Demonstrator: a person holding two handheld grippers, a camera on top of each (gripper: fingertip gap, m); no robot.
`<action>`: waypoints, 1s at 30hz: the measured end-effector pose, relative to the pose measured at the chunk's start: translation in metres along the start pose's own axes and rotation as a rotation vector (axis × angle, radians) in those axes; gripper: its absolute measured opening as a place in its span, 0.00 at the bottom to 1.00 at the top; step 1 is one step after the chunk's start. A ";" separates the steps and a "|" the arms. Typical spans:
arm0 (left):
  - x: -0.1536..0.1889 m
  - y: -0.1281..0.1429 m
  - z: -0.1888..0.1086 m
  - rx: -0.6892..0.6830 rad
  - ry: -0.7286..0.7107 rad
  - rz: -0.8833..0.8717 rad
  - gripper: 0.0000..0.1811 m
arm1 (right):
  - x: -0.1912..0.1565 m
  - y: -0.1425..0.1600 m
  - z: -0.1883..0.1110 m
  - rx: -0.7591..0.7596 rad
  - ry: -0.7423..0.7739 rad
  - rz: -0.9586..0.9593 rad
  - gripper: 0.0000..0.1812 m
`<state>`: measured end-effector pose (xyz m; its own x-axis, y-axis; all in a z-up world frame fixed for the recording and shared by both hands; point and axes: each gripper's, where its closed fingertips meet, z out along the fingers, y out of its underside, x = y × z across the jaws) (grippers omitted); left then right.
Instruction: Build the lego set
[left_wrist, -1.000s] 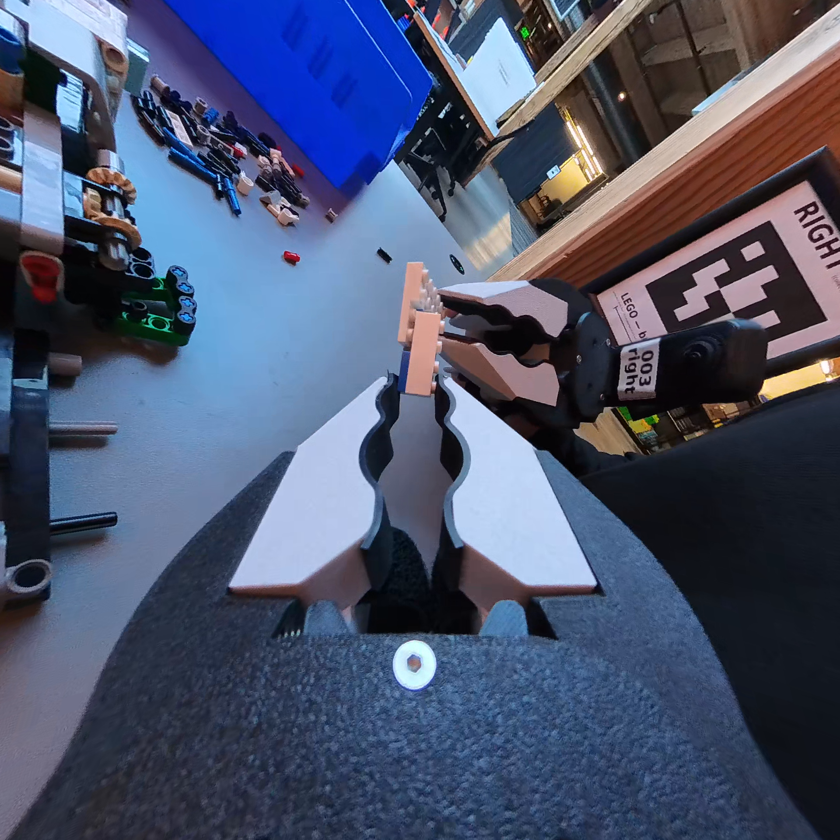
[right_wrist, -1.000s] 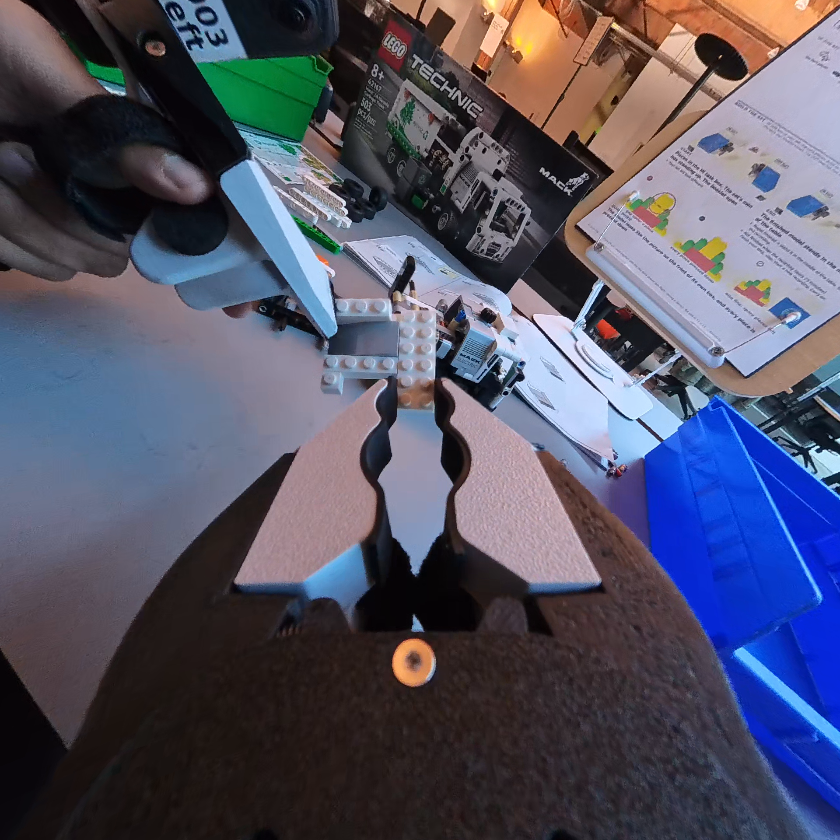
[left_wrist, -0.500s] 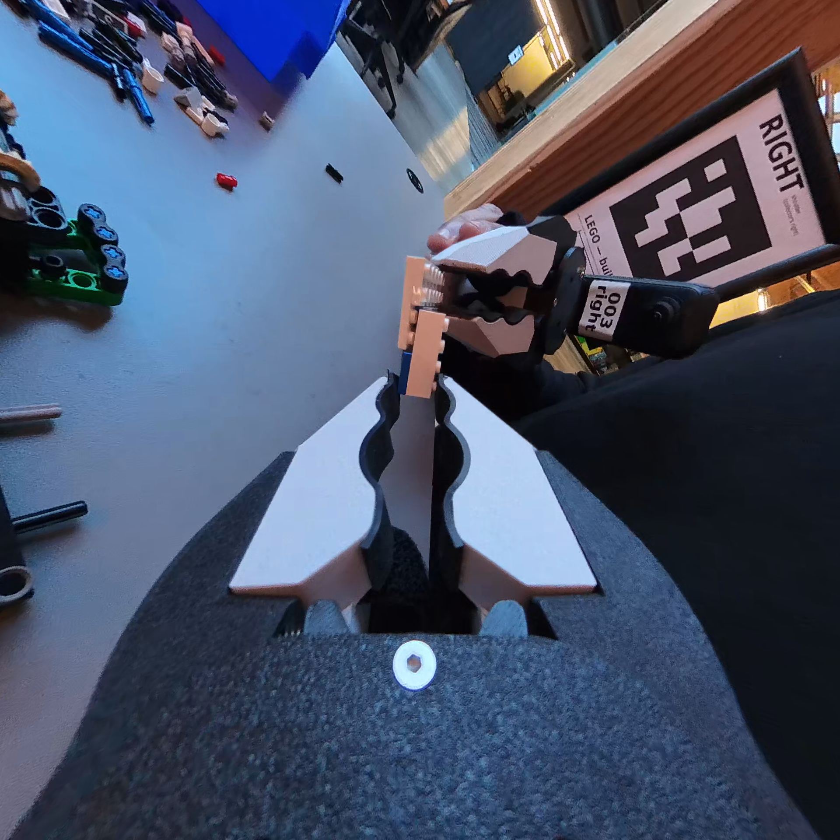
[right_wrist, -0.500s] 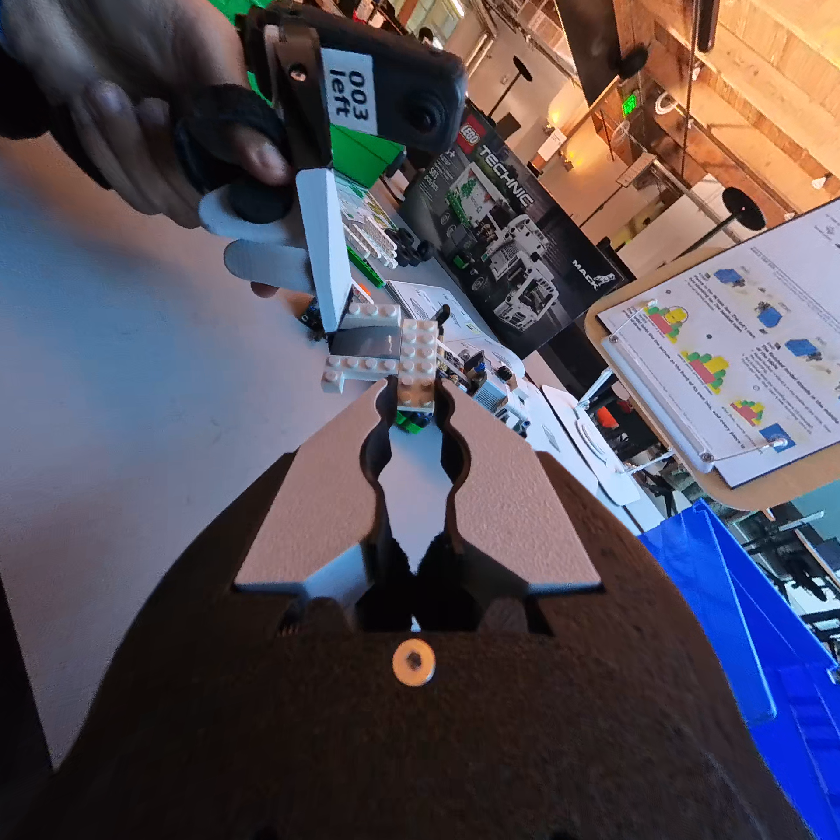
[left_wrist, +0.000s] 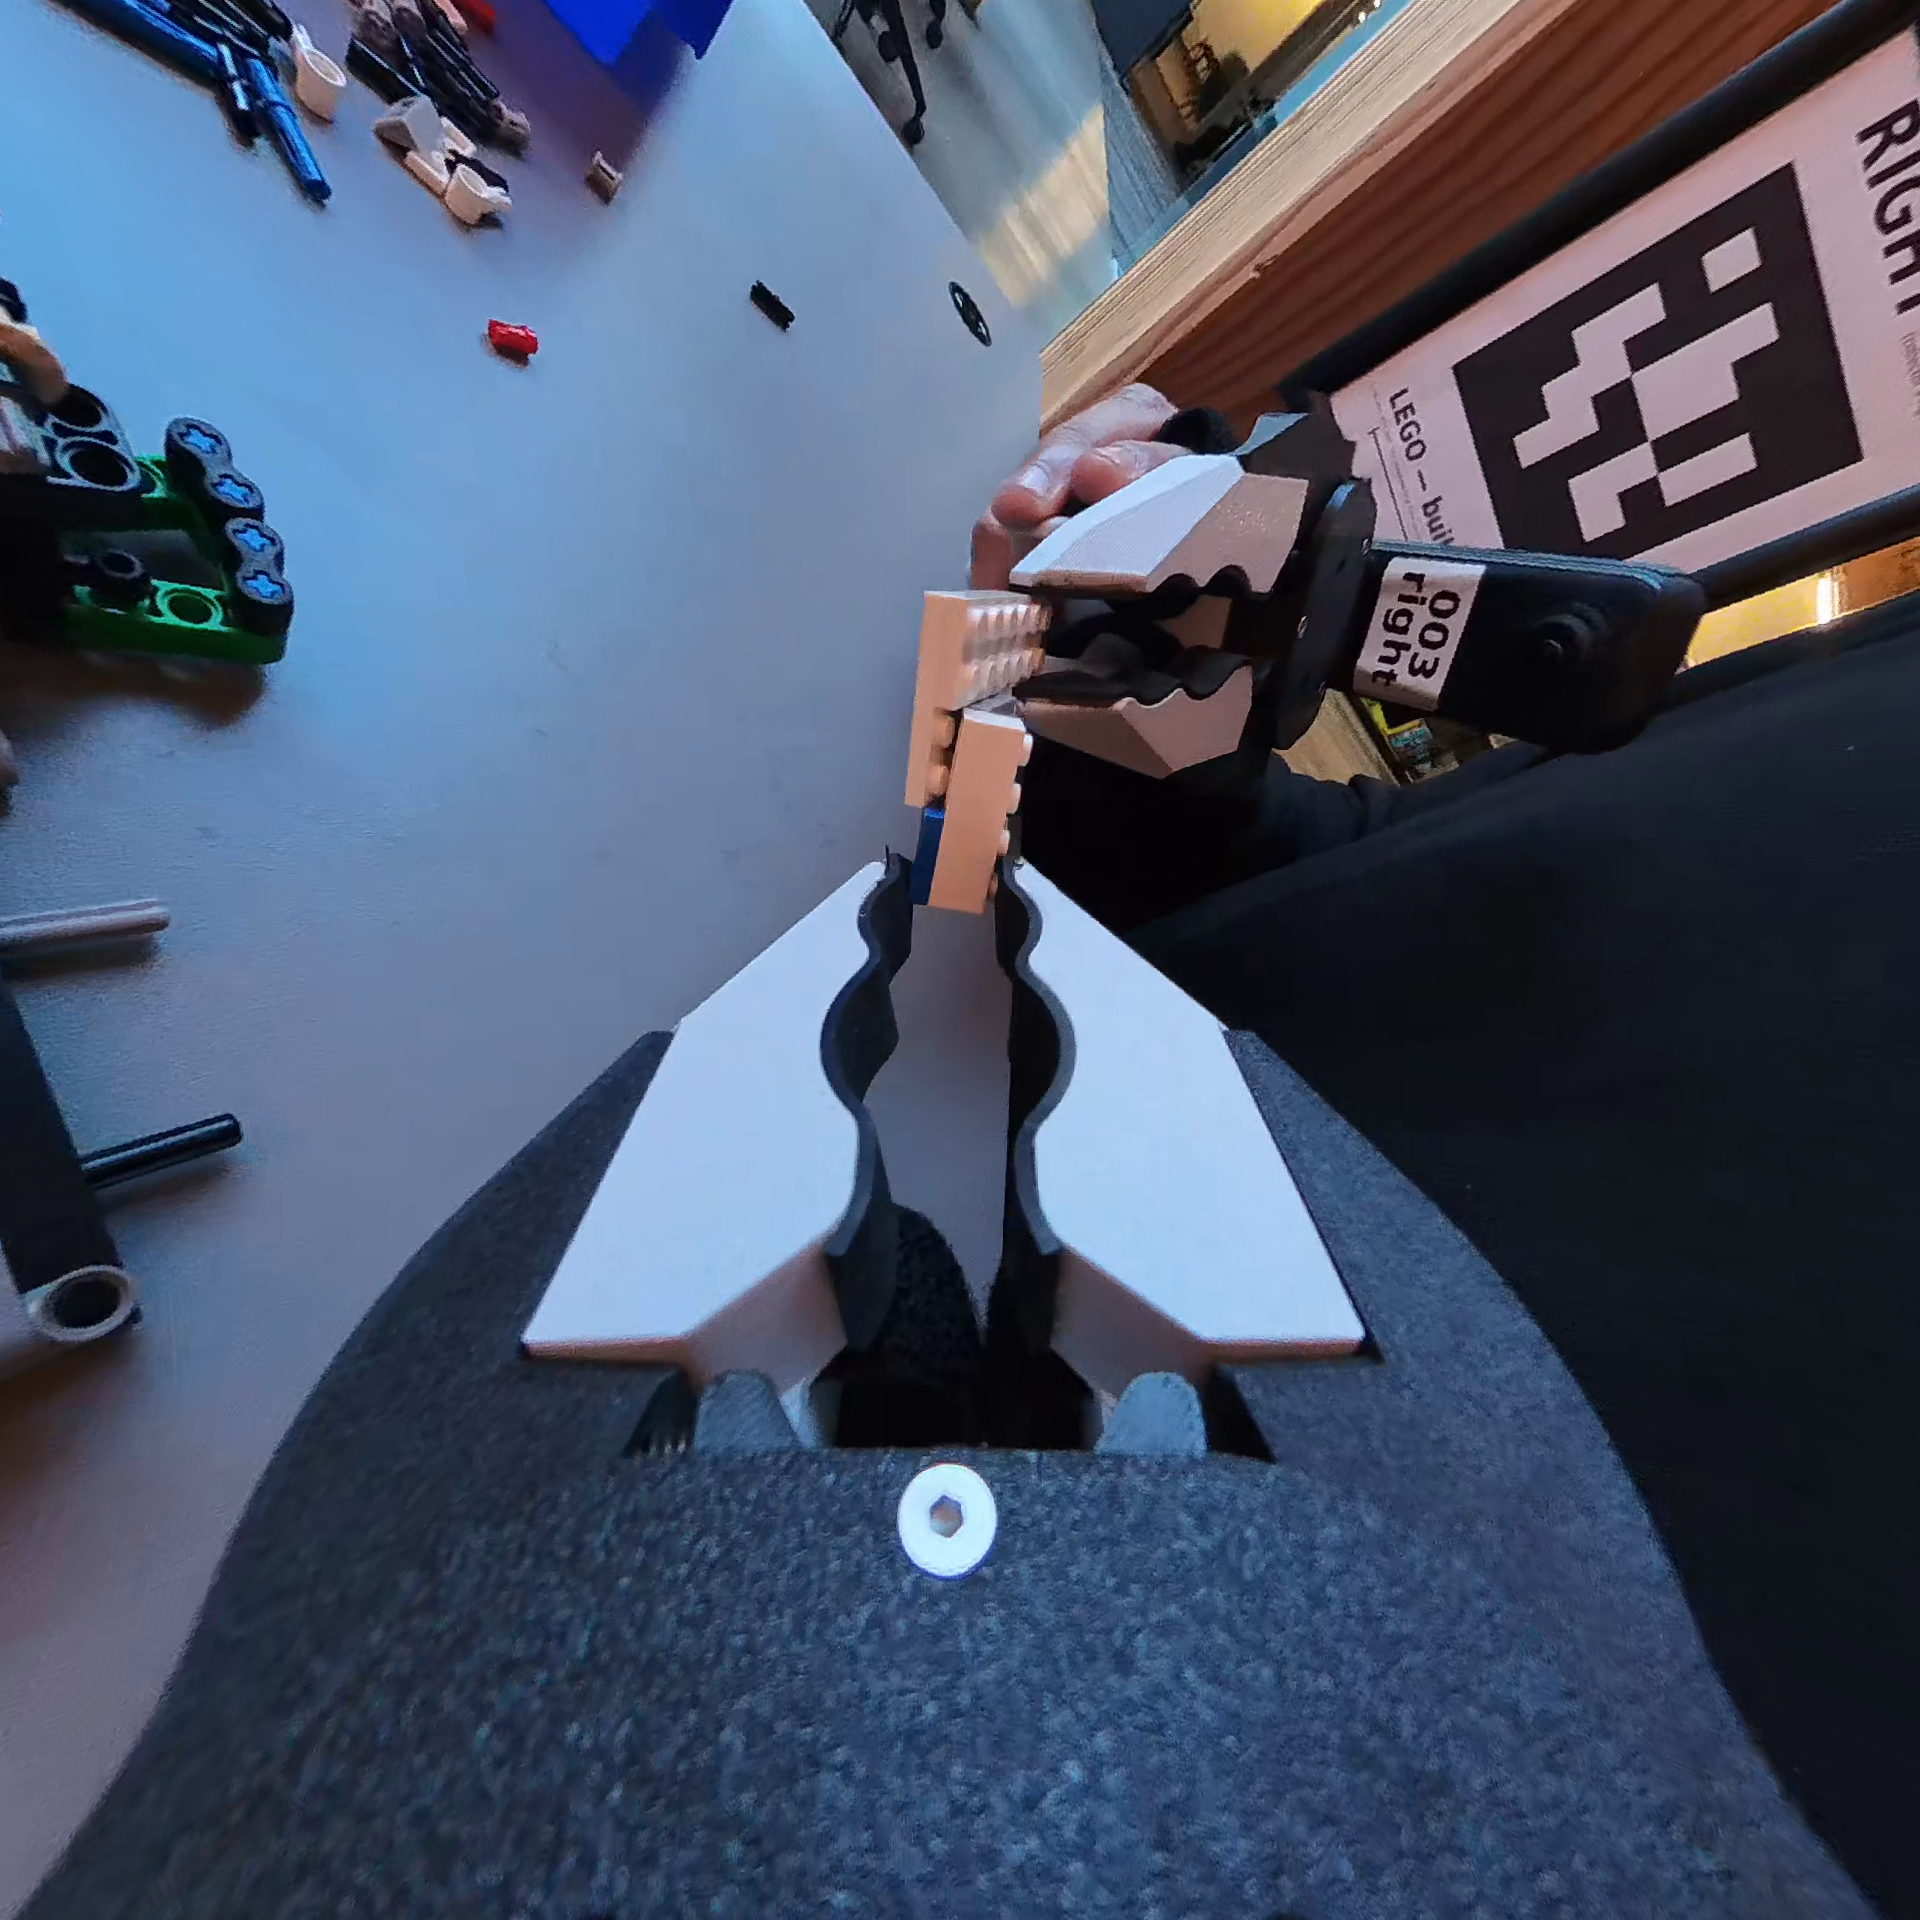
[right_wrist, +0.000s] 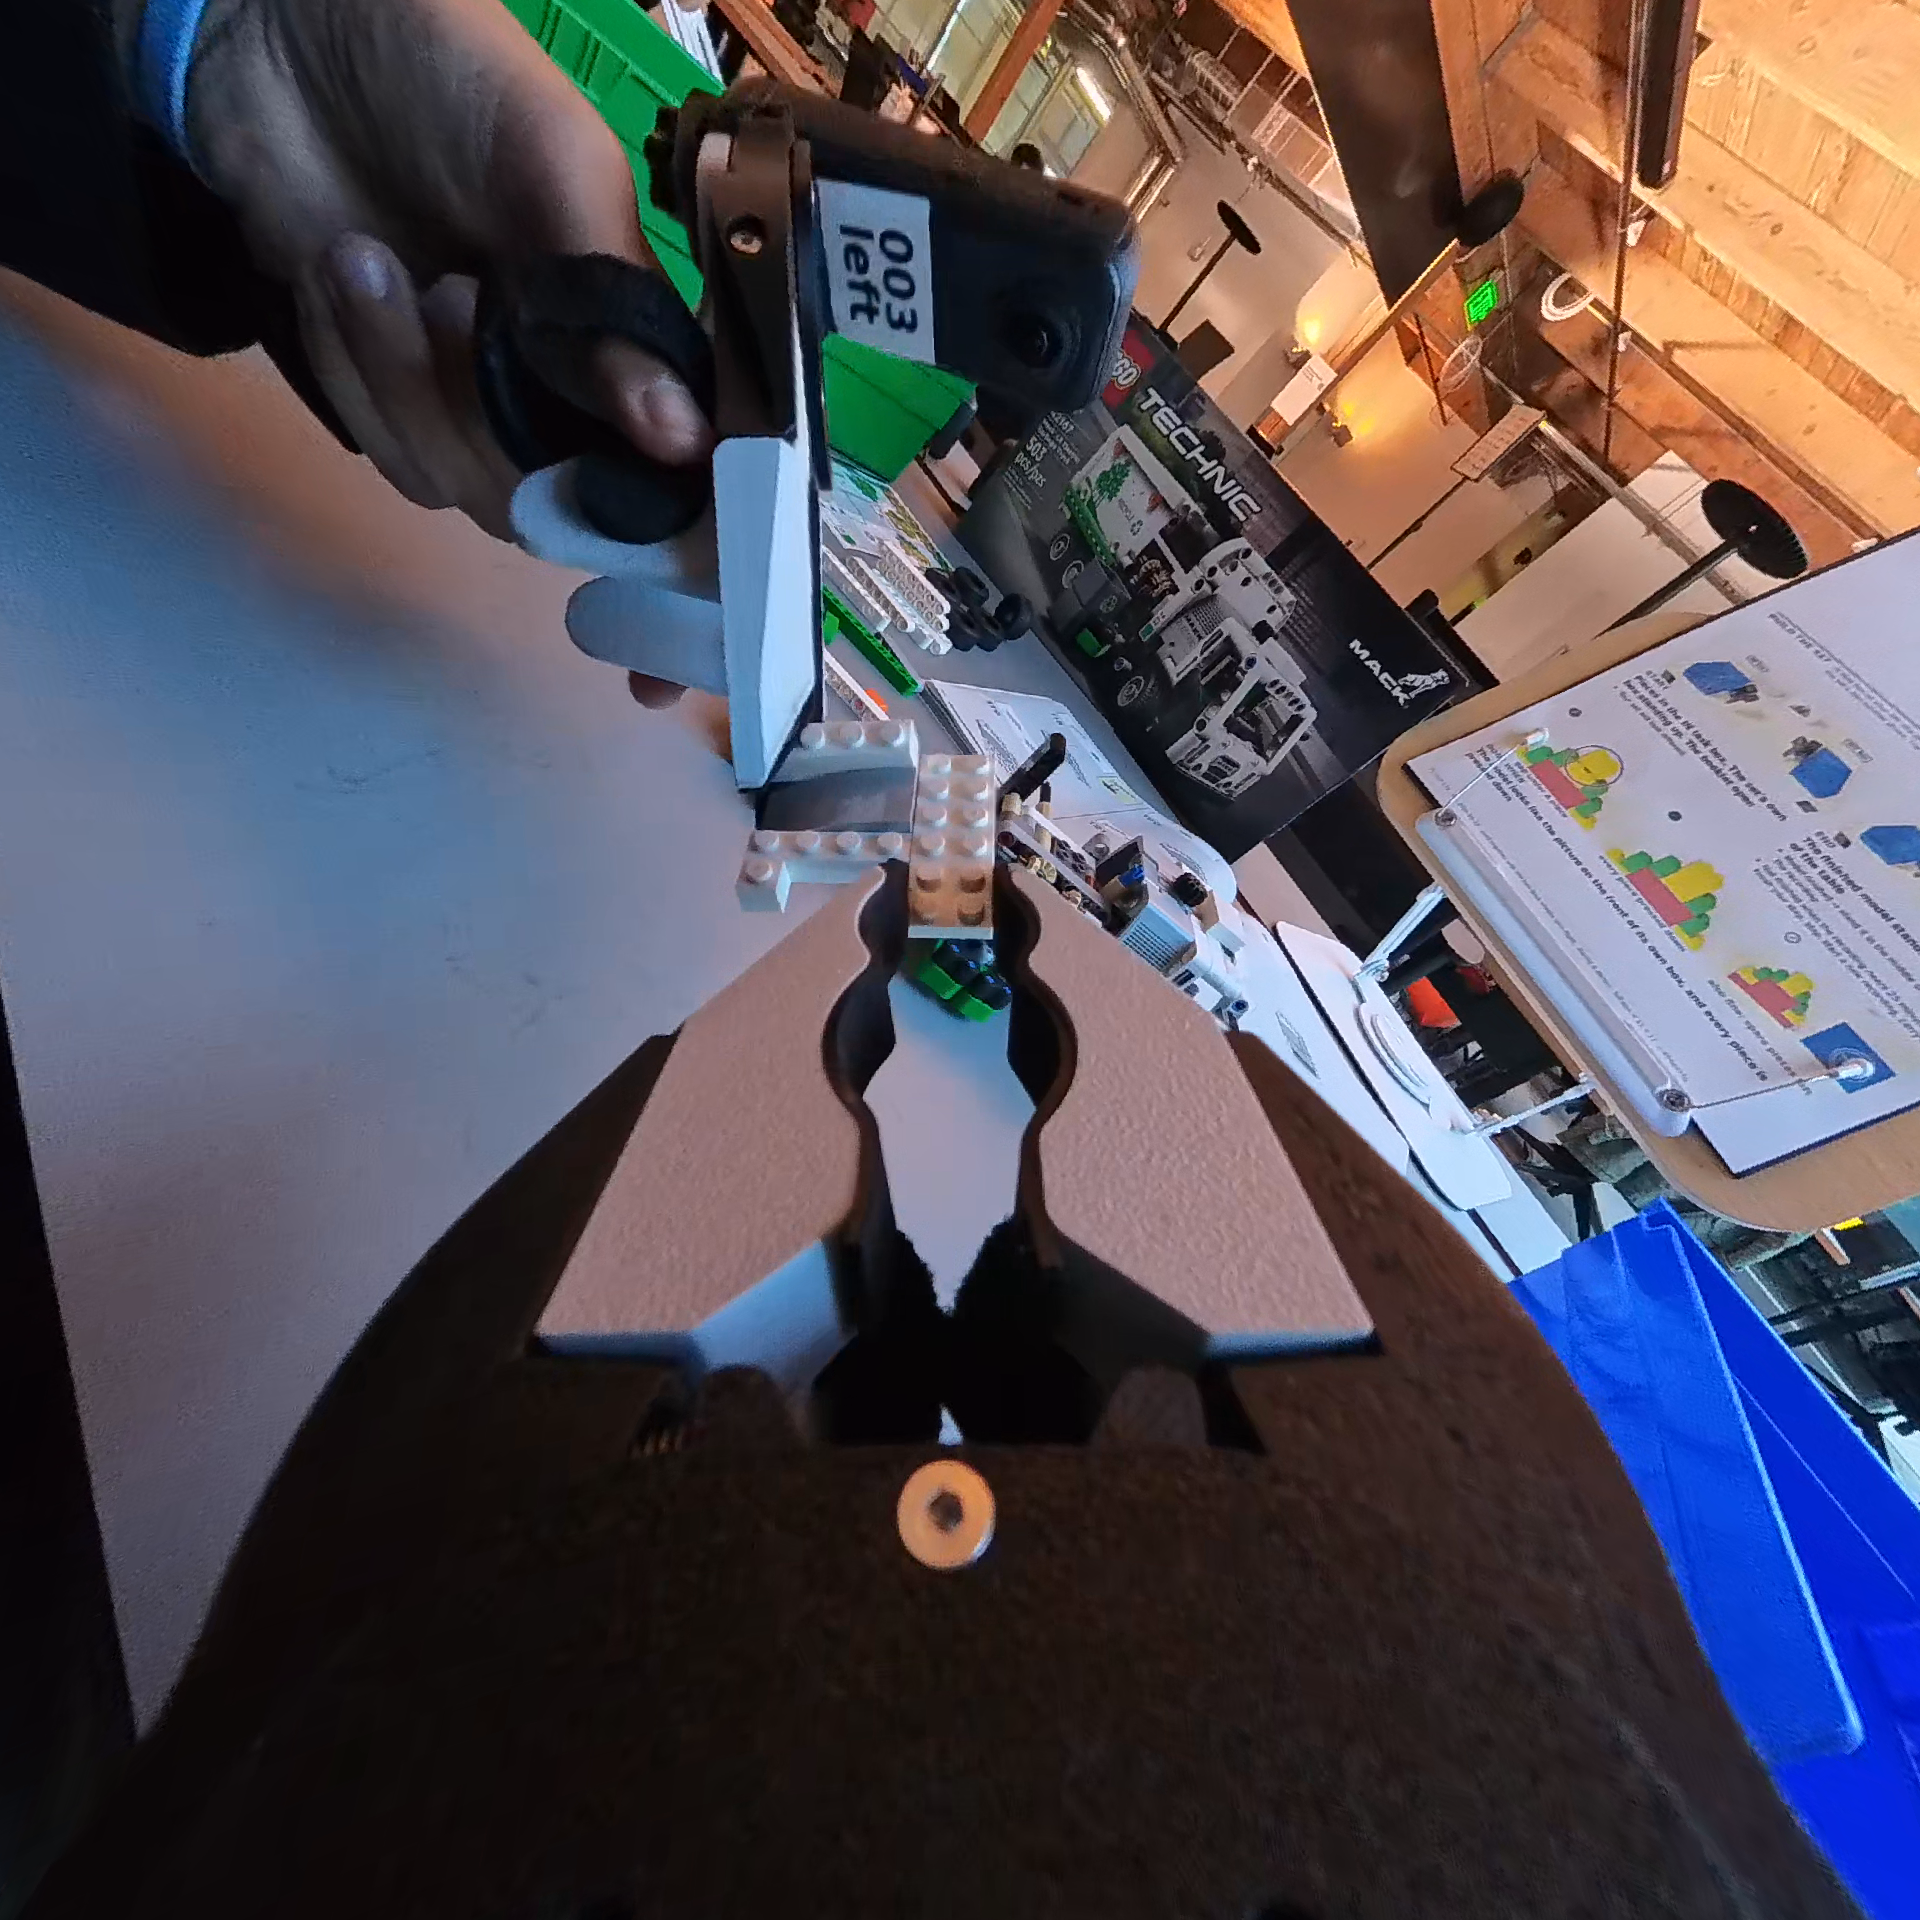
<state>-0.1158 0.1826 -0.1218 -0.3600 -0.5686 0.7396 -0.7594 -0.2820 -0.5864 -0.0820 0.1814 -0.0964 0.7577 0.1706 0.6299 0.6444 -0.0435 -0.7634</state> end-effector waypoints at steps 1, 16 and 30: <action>0.000 0.000 0.000 0.005 0.002 -0.001 0.08 | 0.000 0.000 0.000 0.002 0.000 0.004 0.08; -0.040 0.009 -0.008 0.034 -0.451 0.264 0.08 | -0.055 0.067 -0.004 -0.364 -0.489 0.385 0.08; -0.037 -0.033 -0.001 0.292 -0.682 0.426 0.08 | -0.019 0.016 0.020 -0.176 -0.323 0.963 0.12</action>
<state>-0.0783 0.2135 -0.1293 -0.1069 -0.9856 0.1312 -0.4296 -0.0732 -0.9000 -0.0882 0.1974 -0.1232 0.9135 0.2428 -0.3266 -0.1960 -0.4407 -0.8760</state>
